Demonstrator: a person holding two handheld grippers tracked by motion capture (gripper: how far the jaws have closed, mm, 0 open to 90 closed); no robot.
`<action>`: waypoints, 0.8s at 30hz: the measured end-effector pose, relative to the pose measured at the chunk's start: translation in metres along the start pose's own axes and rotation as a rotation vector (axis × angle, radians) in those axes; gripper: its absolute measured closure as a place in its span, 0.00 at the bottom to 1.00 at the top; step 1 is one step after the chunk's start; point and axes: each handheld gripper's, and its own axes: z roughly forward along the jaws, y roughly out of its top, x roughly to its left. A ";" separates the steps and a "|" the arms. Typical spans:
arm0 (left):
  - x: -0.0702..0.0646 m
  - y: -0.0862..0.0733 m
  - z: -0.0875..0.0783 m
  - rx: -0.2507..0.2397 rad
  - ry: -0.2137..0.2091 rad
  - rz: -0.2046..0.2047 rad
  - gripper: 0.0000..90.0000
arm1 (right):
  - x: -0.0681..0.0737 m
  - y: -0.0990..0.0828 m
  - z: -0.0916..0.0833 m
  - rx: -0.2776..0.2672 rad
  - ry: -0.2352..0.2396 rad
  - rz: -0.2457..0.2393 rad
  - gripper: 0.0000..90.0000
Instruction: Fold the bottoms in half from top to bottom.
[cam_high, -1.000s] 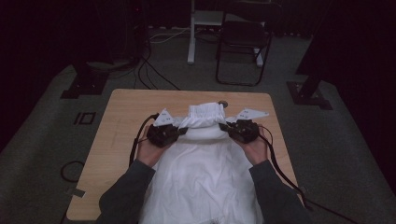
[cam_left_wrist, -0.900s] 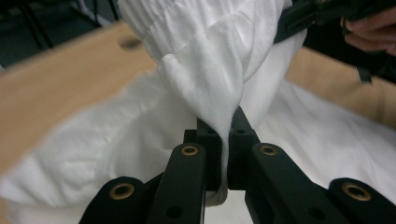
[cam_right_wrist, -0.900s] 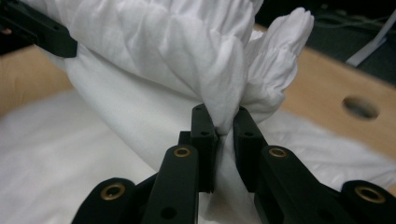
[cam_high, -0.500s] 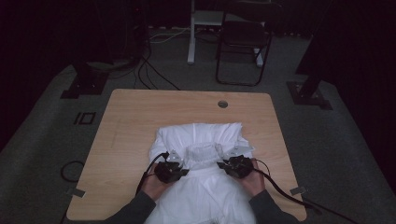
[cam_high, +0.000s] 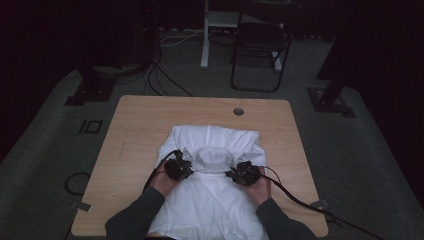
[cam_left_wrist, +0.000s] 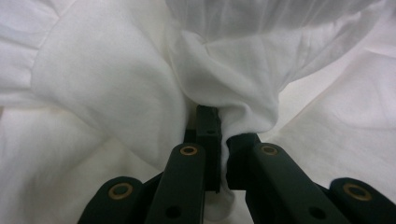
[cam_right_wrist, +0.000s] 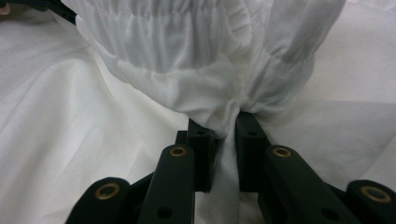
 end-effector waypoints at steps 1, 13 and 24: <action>0.004 0.002 0.001 0.006 0.011 -0.003 0.97 | -0.001 0.002 0.002 0.001 -0.001 0.000 0.89; 0.028 0.022 0.020 -0.036 0.083 -0.107 0.97 | -0.045 0.040 0.036 0.003 -0.046 0.035 0.89; 0.029 0.033 0.001 -0.143 0.069 -0.177 0.98 | -0.057 0.054 0.024 -0.056 -0.042 0.081 0.91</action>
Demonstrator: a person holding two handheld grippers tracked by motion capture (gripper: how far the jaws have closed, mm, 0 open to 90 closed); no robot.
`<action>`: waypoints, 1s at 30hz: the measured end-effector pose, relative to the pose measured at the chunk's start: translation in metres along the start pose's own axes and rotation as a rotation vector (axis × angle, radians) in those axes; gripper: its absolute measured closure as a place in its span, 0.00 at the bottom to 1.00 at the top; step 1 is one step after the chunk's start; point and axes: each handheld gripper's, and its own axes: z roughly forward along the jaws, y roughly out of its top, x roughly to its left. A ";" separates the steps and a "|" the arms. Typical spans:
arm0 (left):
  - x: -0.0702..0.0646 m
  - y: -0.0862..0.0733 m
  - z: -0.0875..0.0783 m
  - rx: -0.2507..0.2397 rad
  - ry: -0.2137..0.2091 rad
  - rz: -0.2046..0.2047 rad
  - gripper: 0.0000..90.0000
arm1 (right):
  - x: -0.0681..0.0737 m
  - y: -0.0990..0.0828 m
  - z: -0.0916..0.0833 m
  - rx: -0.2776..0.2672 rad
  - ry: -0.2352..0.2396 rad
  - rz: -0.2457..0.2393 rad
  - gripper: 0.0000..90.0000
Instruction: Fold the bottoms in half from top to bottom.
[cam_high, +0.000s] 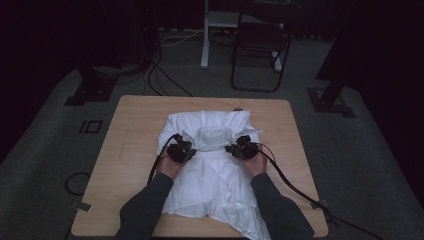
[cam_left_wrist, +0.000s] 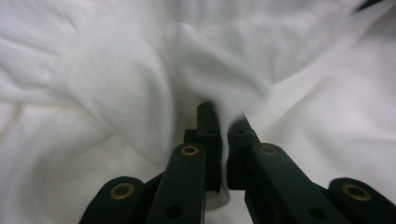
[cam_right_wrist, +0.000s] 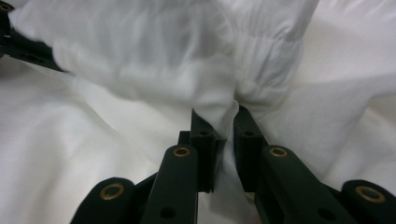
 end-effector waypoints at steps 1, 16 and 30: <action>0.000 0.000 0.000 0.000 0.000 0.000 0.98 | 0.000 0.000 0.000 0.000 0.000 0.000 0.91; -0.040 -0.005 -0.067 -0.174 -0.132 0.053 0.97 | 0.033 -0.009 -0.097 -0.188 0.034 -0.089 0.92; -0.027 -0.041 -0.039 -0.076 -0.176 -0.054 0.64 | 0.028 -0.062 -0.063 0.007 0.100 -0.045 0.47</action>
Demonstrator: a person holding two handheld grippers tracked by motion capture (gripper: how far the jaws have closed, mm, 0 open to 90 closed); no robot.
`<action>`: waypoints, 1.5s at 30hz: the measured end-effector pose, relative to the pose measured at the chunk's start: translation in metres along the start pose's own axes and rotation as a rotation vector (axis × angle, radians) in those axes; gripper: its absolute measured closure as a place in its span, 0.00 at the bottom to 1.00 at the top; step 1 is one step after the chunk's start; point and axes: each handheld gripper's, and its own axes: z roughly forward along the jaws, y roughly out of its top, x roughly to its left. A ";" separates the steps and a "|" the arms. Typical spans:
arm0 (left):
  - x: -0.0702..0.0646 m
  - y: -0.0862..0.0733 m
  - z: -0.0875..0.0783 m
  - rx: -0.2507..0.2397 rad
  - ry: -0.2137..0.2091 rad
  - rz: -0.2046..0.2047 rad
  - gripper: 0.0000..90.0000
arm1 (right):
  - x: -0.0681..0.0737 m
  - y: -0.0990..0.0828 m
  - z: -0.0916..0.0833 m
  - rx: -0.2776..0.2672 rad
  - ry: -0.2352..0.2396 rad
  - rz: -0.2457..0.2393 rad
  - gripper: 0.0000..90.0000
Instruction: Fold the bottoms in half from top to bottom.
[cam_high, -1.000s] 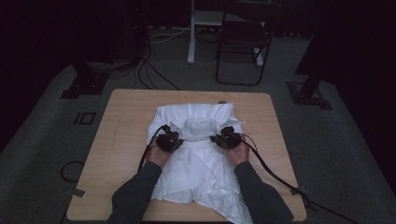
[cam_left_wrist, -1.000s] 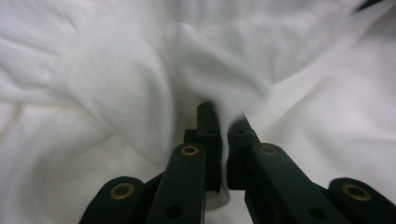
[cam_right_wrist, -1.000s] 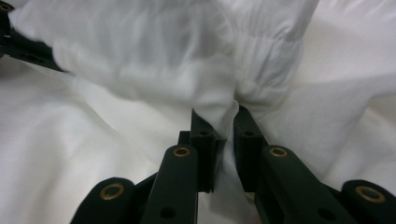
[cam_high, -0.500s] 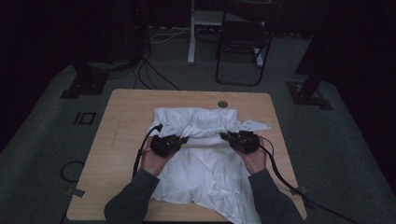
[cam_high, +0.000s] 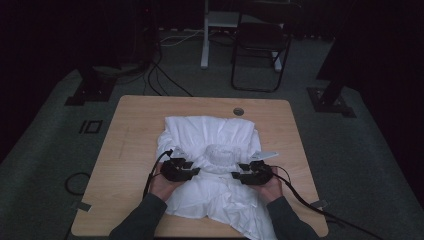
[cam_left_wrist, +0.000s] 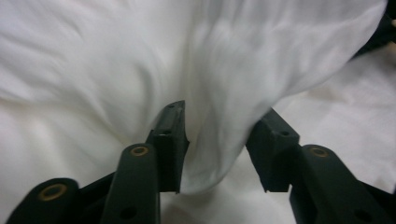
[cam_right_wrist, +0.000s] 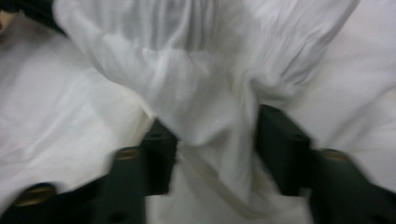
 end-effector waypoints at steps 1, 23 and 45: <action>0.000 0.000 0.000 0.000 0.000 0.000 0.63 | 0.000 0.000 0.000 0.000 0.000 0.000 0.47; 0.016 0.035 0.053 0.075 0.048 -0.047 0.95 | -0.050 0.037 0.019 -0.036 -0.106 0.115 0.89; -0.021 0.009 0.024 -0.012 -0.081 0.063 0.85 | -0.021 0.034 -0.016 -0.181 -0.026 0.051 0.79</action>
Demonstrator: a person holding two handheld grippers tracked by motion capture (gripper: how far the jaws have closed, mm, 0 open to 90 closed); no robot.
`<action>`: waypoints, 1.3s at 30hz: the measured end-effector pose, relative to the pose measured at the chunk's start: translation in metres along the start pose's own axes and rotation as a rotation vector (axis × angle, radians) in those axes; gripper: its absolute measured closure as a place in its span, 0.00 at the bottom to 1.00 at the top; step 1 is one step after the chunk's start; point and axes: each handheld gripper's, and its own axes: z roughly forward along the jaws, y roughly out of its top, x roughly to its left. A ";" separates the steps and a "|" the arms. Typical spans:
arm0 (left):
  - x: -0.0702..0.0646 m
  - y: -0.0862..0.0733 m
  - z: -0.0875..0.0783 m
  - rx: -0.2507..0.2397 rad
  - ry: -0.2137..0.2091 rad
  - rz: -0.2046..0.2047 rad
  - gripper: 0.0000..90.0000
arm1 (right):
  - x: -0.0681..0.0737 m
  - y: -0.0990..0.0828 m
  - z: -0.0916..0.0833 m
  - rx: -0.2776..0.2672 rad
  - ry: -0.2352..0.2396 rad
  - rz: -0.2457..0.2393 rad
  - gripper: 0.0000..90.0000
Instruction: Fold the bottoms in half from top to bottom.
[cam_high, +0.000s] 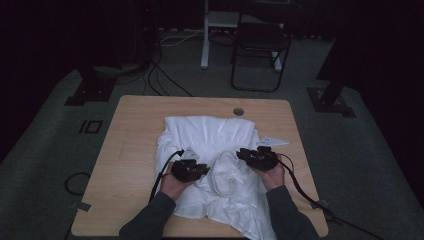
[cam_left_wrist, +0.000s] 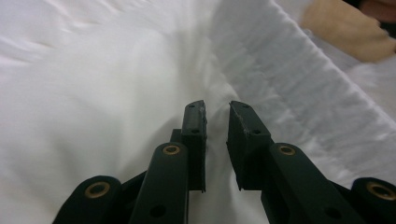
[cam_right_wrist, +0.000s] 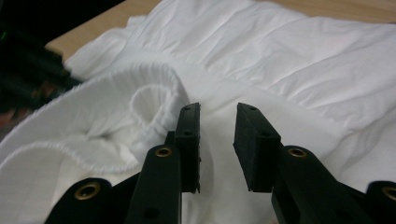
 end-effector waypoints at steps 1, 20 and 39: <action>-0.005 -0.002 0.002 0.015 -0.020 0.026 0.85 | -0.001 0.001 0.000 -0.004 -0.006 0.011 0.79; -0.009 -0.015 -0.004 0.039 -0.046 0.052 0.76 | 0.024 -0.012 -0.001 0.107 0.057 -0.091 0.79; 0.082 0.016 -0.034 -0.044 0.318 -0.123 0.60 | -0.016 0.003 0.010 0.087 -0.145 -0.052 0.68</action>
